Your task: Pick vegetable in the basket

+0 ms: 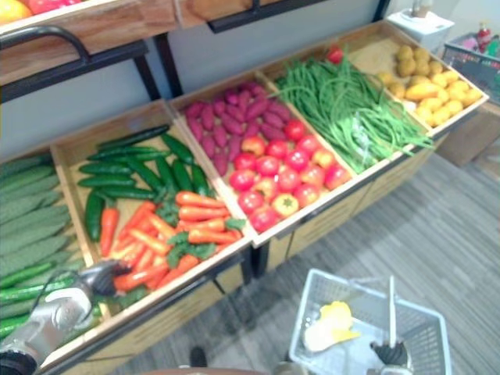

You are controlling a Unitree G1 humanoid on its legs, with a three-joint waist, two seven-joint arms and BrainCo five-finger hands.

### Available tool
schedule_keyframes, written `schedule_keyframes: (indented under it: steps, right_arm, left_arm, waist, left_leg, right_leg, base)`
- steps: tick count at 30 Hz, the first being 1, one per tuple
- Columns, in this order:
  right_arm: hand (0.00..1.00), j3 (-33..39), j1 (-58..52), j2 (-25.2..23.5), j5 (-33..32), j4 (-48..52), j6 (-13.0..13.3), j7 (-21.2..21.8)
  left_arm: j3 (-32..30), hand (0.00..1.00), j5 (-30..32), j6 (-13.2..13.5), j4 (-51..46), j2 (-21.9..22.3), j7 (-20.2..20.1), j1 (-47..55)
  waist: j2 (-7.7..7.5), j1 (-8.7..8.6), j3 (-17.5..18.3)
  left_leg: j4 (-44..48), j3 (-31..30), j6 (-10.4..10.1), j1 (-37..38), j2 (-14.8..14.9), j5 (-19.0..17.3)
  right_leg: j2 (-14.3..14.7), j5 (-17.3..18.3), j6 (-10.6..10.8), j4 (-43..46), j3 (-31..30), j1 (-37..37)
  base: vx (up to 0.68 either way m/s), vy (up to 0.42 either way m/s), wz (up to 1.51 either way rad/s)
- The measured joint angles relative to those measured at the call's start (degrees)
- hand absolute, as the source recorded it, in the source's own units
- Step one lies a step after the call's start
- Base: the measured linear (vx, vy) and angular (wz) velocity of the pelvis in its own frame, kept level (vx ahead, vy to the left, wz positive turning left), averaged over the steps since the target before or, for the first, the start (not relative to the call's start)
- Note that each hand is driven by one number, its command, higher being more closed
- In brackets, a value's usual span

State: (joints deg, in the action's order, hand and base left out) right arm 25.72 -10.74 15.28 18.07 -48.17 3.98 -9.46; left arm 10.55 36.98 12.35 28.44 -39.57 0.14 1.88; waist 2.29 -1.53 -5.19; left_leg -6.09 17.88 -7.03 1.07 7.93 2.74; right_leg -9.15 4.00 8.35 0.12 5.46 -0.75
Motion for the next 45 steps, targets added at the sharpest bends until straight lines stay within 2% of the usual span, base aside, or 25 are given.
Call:
schedule_keyframes:
  steps: [14, 21, 30, 45]
  right_arm:
    - [1.00, 0.00, 0.46, 0.01, 0.07, -0.03, 0.00, 0.03]
    - [1.00, 1.32, 0.47, 0.01, 0.09, 0.03, -0.25, 0.11]
    - [1.00, 2.85, 0.29, 0.00, 0.10, 0.03, -0.36, 0.28]
    - [1.00, 3.01, -0.62, -0.85, 0.09, 0.06, -0.41, 0.43]
  left_arm:
    - [-2.59, 1.00, 0.29, -0.16, 0.68, 1.15, 1.19, 0.93]
    - [-9.03, 1.00, 0.03, 0.27, -16.64, 0.11, 0.81, 4.95]
    - [-11.88, 1.00, 0.27, 0.94, -23.88, -3.41, 0.99, 5.63]
    - [-13.23, 1.00, 0.07, 1.73, -33.07, -3.39, 3.17, 6.96]
  waist:
    - [0.00, -0.29, 0.01]
    - [0.49, 0.02, 0.40]
    - [1.24, 0.12, 1.24]
    - [-0.18, 0.23, 3.31]
  left_leg:
    - [0.00, -1.25, 0.03, 0.15, -0.18, 0.02]
    - [0.00, -1.93, 0.06, 0.11, -0.28, 0.05]
    - [0.00, -3.03, 0.29, 0.16, -0.28, 0.28]
    - [0.00, -2.86, 0.24, -0.06, -0.17, 0.46]
  right_leg:
    - [-0.10, 0.00, 0.00, 0.02, 0.57, -0.37]
    - [-0.19, 0.00, 0.00, -0.08, 1.19, -0.73]
    - [-0.17, 0.00, 0.00, -0.01, 2.11, -1.60]
    - [-0.06, -0.01, -0.02, 0.16, 1.65, -1.39]
  base:
    - [0.00, 0.000, 0.02]
    - [0.01, -0.003, 0.03]
    - [0.00, -0.003, 0.05]
    - [0.00, 0.000, 0.00]
